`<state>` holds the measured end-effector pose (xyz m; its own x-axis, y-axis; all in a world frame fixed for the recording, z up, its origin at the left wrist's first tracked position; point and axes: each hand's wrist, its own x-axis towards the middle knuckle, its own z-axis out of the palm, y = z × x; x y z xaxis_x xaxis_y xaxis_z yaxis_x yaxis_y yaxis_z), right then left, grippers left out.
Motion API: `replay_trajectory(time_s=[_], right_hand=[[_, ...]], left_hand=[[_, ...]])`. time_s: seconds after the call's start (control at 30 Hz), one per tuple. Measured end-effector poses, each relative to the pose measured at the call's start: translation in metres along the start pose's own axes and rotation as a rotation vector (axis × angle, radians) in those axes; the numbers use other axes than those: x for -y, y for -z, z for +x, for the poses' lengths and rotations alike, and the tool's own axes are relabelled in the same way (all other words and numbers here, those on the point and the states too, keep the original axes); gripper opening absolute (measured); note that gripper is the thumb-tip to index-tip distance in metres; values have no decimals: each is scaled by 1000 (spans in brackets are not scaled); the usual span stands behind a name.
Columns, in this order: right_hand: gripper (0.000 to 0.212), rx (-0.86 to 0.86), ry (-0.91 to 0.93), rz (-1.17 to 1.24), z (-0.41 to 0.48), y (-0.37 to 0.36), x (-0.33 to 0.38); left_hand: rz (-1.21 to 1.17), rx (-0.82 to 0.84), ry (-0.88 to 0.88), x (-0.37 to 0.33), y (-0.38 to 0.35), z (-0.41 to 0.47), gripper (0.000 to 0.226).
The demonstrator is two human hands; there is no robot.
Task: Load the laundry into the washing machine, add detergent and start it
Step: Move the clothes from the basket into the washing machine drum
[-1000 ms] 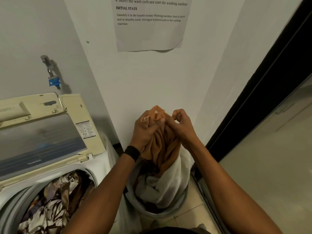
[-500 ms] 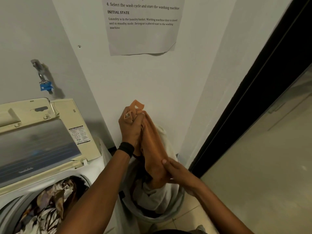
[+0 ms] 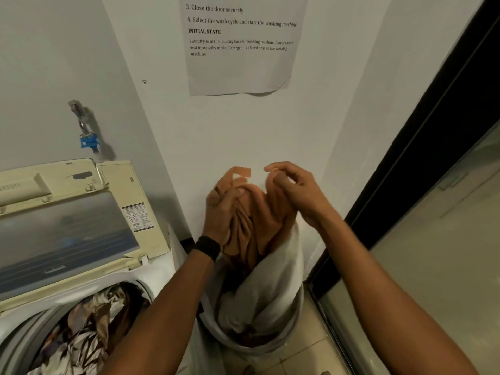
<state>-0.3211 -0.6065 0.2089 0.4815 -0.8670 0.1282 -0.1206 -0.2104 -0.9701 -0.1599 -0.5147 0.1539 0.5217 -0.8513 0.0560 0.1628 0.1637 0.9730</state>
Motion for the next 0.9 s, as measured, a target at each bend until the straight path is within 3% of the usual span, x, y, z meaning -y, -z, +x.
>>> replay_trajectory(time_s=[0.07, 0.17, 0.23, 0.3, 0.43, 0.53, 0.63, 0.8, 0.9], right_hand=[[11, -35, -70, 127, 1, -25, -17], [19, -85, -230, 351, -3, -38, -25], [15, -38, -228, 358, -5, -34, -26], [12, 2, -183, 325, -9, -31, -27], [36, -16, -123, 151, -39, -31, -41], [36, -18, -154, -72, -65, -41, -65], [8, -123, -156, -298, -83, -48, -93], [23, -320, -429, 197, -85, -33, -78], [28, -399, -304, 140, -83, -21, -57]], left_hand=[[-12, 141, 9, 1, -13, -6, 49], [177, 241, 44, 2, -15, -11, 89], [329, 203, 18, 4, -10, -9, 81], [336, 118, -9, 7, -4, -5, 60], [279, -66, -57, 7, 0, 6, 24], [344, -104, -117, 8, -5, 11, 32], [316, -105, -123, 8, -8, 14, 29], [419, -63, -178, 9, 4, 20, 45], [451, -64, -212, 12, 11, 20, 45]])
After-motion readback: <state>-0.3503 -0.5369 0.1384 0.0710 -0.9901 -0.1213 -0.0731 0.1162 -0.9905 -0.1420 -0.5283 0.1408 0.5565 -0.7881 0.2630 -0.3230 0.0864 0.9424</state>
